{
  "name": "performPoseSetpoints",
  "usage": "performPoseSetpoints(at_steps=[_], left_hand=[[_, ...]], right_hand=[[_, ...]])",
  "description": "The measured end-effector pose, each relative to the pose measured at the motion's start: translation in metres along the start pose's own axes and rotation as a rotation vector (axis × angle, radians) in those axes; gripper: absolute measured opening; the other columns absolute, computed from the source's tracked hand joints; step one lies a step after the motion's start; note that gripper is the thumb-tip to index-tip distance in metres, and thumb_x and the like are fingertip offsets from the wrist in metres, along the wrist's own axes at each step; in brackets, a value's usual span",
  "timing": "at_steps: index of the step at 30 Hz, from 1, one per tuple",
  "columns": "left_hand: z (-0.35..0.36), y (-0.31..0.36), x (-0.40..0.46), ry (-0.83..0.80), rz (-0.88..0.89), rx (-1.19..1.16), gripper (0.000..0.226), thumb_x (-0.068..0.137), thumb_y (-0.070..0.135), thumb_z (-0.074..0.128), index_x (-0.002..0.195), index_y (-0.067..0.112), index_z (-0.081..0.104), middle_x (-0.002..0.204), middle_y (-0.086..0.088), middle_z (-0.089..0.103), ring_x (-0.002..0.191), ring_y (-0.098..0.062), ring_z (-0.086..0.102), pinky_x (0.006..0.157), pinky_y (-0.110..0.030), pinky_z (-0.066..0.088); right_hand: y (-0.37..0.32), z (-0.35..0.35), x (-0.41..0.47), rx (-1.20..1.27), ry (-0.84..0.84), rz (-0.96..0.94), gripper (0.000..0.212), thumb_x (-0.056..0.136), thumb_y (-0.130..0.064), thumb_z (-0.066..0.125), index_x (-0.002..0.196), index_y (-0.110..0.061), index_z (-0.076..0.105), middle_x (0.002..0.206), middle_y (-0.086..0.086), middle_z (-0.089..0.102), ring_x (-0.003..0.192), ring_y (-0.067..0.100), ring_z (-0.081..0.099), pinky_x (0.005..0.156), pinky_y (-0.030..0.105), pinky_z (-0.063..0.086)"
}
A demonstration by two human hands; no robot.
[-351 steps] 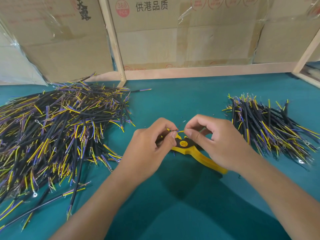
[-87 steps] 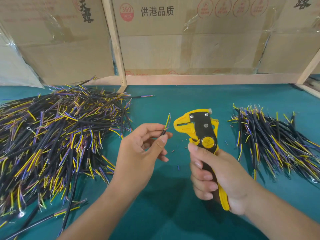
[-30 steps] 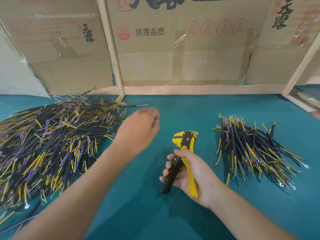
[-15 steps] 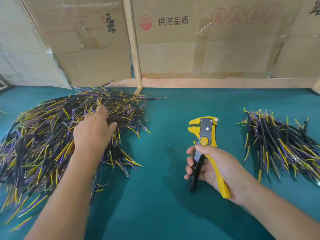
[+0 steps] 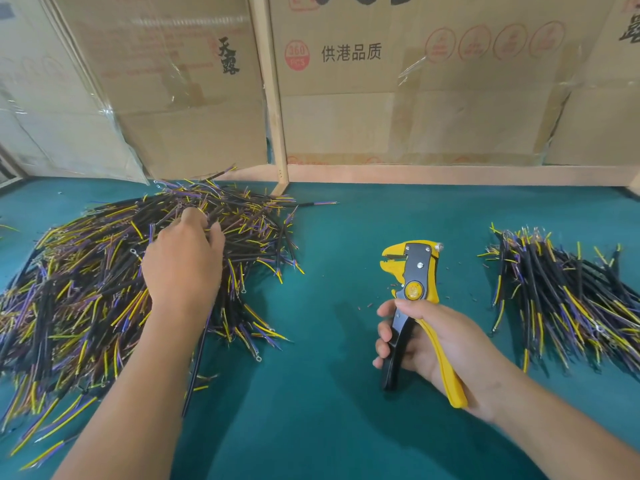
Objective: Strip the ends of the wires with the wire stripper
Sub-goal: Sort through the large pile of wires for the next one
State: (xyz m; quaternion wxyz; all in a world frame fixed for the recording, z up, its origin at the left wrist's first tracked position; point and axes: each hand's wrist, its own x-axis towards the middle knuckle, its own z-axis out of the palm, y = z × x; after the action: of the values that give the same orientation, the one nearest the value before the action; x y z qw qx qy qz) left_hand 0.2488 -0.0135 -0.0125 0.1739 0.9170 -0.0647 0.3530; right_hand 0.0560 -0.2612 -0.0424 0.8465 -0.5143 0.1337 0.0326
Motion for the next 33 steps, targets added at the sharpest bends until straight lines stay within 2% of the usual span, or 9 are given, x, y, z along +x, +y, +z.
performPoseSetpoints(at_steps=[4,10,14,16,20,22,24,27,33], left_hand=[[0.001,-0.005,0.002,-0.007,0.050,-0.053,0.008,0.092,0.011,0.065,0.092,0.004,0.061,0.087,-0.019,0.067,0.076,-0.042,0.060,0.060,-0.036,0.034],[-0.008,0.019,-0.002,0.037,0.196,-0.270,0.020,0.090,0.011,0.068,0.075,0.007,0.056,0.065,-0.004,0.052,0.060,-0.033,0.051,0.057,-0.041,0.046],[-0.010,0.023,-0.007,0.021,0.098,-0.211,0.026,0.093,0.026,0.065,0.072,0.013,0.058,0.067,-0.008,0.065,0.063,-0.037,0.059,0.057,-0.039,0.048],[-0.013,0.021,-0.005,0.018,0.052,-0.193,0.034,0.096,0.035,0.059,0.067,0.018,0.053,0.060,-0.008,0.060,0.061,-0.039,0.057,0.056,-0.036,0.042],[-0.023,0.022,-0.001,0.131,0.086,-0.483,0.007,0.097,0.028,0.057,0.093,0.022,0.059,0.058,0.005,0.057,0.057,-0.017,0.053,0.061,-0.030,0.035],[-0.018,0.017,0.001,0.085,0.096,-0.398,0.009,0.093,0.020,0.061,0.102,0.017,0.060,0.074,0.000,0.064,0.073,-0.021,0.057,0.071,-0.033,0.041],[-0.008,0.007,0.000,-0.119,0.129,-0.098,0.019,0.090,0.019,0.067,0.105,0.008,0.066,0.094,-0.016,0.065,0.092,-0.038,0.056,0.082,-0.044,0.044],[-0.003,0.003,-0.002,-0.311,0.085,0.098,0.027,0.091,0.021,0.069,0.115,0.009,0.070,0.107,-0.021,0.064,0.102,-0.043,0.056,0.085,-0.049,0.045],[-0.010,0.011,-0.003,-0.101,0.087,0.044,0.016,0.093,0.019,0.066,0.099,0.007,0.075,0.090,-0.019,0.069,0.088,-0.043,0.061,0.076,-0.047,0.046]], right_hand=[[0.000,0.000,0.001,0.000,0.003,0.001,0.034,0.082,-0.027,0.064,0.100,0.002,0.064,0.078,0.020,0.056,0.066,0.033,0.057,0.066,0.046,0.056],[-0.001,0.001,0.000,-0.006,0.007,0.009,0.036,0.081,-0.027,0.063,0.102,0.003,0.063,0.077,0.020,0.056,0.066,0.032,0.058,0.065,0.046,0.056],[-0.002,0.002,-0.001,-0.011,0.014,0.015,0.032,0.085,-0.024,0.061,0.102,0.003,0.062,0.077,0.020,0.056,0.066,0.032,0.058,0.065,0.045,0.056],[-0.002,0.003,-0.001,-0.020,0.020,0.016,0.026,0.092,-0.021,0.058,0.102,0.003,0.062,0.077,0.020,0.056,0.067,0.033,0.057,0.066,0.046,0.056],[-0.003,0.003,-0.002,-0.026,0.026,0.020,0.023,0.098,-0.019,0.053,0.102,0.002,0.062,0.077,0.020,0.056,0.068,0.033,0.057,0.068,0.047,0.056],[-0.003,0.003,-0.002,-0.023,0.034,0.029,0.022,0.100,-0.018,0.051,0.102,0.002,0.061,0.076,0.019,0.056,0.066,0.032,0.057,0.067,0.047,0.056],[-0.003,0.004,-0.002,-0.021,0.041,0.032,0.022,0.100,-0.017,0.051,0.101,0.002,0.061,0.075,0.019,0.056,0.065,0.032,0.057,0.066,0.046,0.057],[-0.004,0.005,-0.003,-0.021,0.046,0.039,0.022,0.100,-0.018,0.051,0.102,0.002,0.061,0.077,0.020,0.055,0.066,0.032,0.056,0.067,0.047,0.057],[-0.005,0.006,-0.004,-0.023,0.045,0.038,0.022,0.101,-0.018,0.050,0.101,0.001,0.060,0.078,0.019,0.054,0.065,0.032,0.056,0.066,0.046,0.057]])
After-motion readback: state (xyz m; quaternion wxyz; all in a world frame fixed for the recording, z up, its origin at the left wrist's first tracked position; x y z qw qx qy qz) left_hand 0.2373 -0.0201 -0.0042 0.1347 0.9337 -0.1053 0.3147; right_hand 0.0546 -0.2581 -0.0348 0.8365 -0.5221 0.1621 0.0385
